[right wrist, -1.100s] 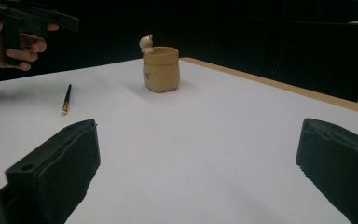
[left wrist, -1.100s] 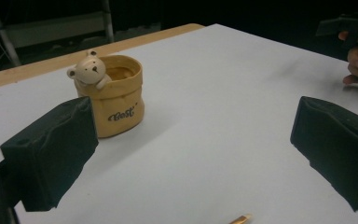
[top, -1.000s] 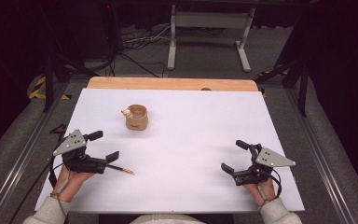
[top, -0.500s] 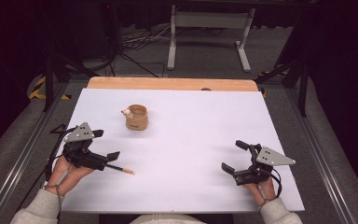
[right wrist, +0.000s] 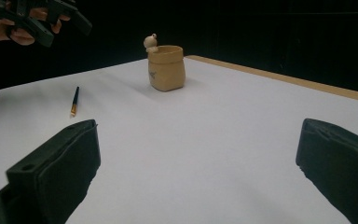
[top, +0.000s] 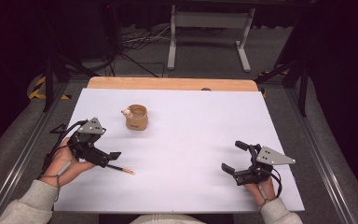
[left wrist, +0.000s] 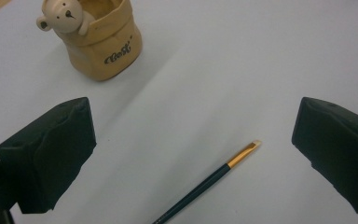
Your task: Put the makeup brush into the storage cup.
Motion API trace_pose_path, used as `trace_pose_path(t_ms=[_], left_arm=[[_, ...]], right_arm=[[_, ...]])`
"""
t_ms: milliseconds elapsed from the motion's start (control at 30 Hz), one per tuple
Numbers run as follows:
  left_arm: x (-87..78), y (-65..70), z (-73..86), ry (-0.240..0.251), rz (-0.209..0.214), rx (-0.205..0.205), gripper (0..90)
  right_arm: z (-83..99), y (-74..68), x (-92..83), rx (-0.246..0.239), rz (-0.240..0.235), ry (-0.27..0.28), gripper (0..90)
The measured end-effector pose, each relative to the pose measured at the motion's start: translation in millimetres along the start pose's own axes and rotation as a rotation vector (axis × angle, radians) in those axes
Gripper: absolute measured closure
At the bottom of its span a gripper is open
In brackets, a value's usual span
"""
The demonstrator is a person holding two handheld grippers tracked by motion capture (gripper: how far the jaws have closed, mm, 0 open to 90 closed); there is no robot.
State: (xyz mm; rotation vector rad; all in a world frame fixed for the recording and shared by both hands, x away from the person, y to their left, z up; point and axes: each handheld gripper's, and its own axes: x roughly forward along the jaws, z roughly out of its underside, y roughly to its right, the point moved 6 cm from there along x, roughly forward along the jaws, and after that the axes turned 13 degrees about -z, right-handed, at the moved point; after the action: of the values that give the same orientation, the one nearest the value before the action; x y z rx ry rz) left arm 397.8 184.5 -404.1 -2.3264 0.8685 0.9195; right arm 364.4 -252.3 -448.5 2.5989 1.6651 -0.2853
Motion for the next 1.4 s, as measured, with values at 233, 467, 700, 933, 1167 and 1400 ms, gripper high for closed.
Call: trace_pose_path(t_ms=[233,467,700,933,1167,1400], left_arm=[[4.0,4.9,-2.0,-0.083,0.012,0.053,0.8],[7.9,4.2,-1.7,-0.154,0.023,0.073,0.5],[10.8,4.7,-0.2,-0.201,0.040,0.086,0.8],[18.8,8.5,2.9,-0.250,0.055,0.133,1.6],[27.9,10.4,11.2,-0.276,0.068,0.144,3.3],[37.7,11.3,20.7,-0.314,0.078,0.154,5.4]], right_arm=[[0.4,0.5,-0.1,0.009,-0.004,0.003,0.1],[0.9,0.6,0.4,0.010,-0.008,0.001,0.1],[1.6,0.3,1.1,0.016,-0.014,-0.004,0.1],[2.1,-0.3,2.2,0.019,-0.020,-0.009,0.1],[2.5,0.0,2.2,0.023,-0.024,-0.009,0.1],[2.6,-0.2,2.5,0.023,-0.025,-0.011,0.1]])
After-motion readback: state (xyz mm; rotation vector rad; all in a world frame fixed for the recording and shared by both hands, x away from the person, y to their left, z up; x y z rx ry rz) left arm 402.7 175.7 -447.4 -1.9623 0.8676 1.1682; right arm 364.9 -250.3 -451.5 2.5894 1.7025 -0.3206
